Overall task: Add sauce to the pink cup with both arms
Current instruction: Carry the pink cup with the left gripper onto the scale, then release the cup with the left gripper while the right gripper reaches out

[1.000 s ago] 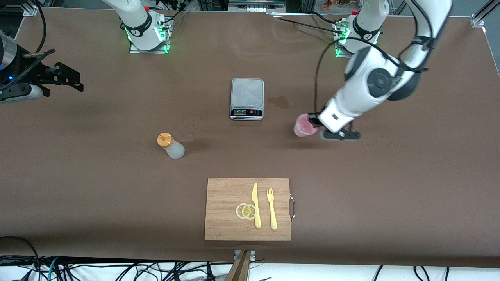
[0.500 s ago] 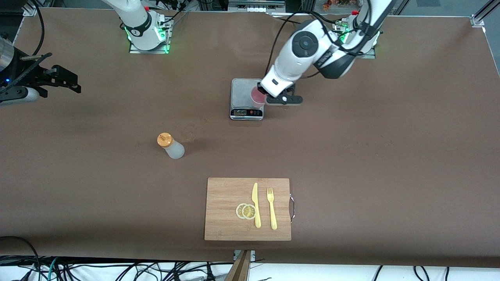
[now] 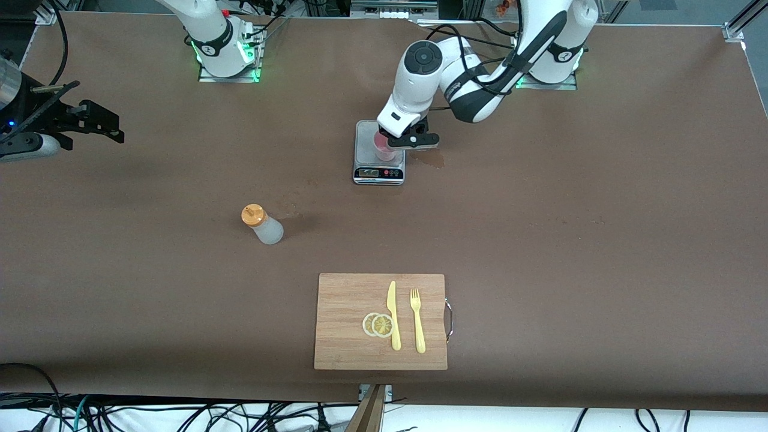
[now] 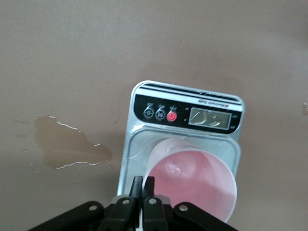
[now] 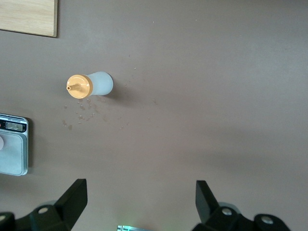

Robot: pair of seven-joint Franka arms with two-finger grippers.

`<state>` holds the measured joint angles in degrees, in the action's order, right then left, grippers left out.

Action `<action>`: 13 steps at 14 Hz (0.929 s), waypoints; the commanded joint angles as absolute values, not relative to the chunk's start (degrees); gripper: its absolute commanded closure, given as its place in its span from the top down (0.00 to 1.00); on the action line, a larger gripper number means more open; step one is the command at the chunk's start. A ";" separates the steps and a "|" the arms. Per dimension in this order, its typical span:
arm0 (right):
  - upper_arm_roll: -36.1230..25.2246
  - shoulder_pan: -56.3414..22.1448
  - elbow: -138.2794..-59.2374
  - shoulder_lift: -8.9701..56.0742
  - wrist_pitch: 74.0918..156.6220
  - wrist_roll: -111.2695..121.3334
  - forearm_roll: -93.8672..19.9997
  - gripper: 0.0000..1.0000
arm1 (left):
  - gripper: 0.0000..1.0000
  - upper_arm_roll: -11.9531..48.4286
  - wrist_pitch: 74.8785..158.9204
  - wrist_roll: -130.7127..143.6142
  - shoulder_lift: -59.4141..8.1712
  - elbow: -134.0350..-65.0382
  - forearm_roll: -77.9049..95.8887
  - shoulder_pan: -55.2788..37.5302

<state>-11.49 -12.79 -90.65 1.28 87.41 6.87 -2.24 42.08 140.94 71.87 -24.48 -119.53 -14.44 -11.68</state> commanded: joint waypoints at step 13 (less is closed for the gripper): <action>-11.16 -12.75 -91.14 5.27 84.63 40.05 -8.51 1.00 | 1.00 41.49 104.87 68.39 -21.71 -98.63 -8.98 -9.07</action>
<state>-11.20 -13.15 -91.09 3.52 83.33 34.73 -5.87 41.47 110.02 71.92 -22.11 -103.16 -12.13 -11.36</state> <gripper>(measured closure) 0.000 0.000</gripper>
